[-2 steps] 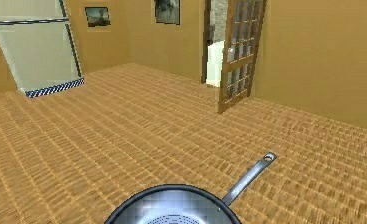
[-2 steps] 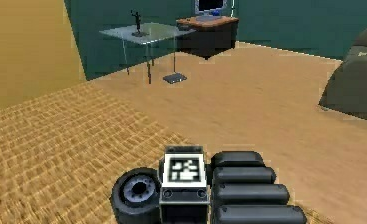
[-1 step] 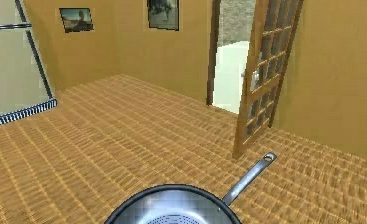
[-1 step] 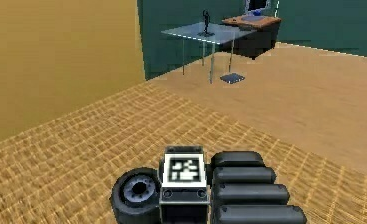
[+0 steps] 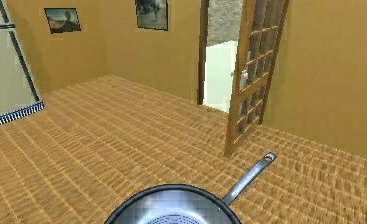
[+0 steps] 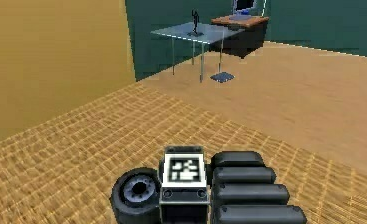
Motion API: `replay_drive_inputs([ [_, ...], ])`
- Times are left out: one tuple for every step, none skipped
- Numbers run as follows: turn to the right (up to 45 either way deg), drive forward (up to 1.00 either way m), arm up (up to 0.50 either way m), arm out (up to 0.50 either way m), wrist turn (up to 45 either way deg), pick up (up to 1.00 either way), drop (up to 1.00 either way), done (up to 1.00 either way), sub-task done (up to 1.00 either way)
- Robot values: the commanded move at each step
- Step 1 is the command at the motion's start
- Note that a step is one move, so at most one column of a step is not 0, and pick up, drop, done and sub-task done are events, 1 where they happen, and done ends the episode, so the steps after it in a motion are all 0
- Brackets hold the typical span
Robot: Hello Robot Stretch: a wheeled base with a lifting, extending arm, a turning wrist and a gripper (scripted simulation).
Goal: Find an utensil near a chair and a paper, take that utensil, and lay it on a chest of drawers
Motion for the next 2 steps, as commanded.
replay_drive_inputs([
  [-3.0, 0.00, 0.00, 0.00, 0.0, 0.00, 0.00, 0.00, 0.00],
  [0.0, 1.00, 0.00, 0.00, 0.0, 0.00, 0.00, 0.00, 0.00],
])
